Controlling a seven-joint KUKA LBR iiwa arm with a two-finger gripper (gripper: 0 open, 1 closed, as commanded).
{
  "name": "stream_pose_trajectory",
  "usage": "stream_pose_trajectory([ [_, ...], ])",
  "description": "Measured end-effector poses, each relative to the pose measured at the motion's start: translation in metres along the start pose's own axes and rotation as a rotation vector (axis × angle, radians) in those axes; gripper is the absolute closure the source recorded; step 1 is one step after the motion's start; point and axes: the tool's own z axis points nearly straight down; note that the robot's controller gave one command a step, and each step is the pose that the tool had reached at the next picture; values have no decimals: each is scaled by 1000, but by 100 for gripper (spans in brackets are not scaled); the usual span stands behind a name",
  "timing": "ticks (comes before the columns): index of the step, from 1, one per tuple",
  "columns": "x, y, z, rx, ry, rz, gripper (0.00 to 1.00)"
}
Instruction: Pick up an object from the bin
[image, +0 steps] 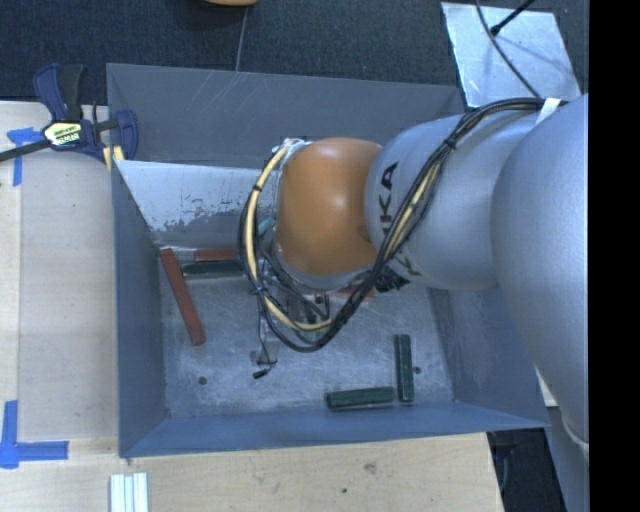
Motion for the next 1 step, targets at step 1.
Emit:
stream_pose_trajectory([
  [1,0,0,0,0,0,0,0],
])
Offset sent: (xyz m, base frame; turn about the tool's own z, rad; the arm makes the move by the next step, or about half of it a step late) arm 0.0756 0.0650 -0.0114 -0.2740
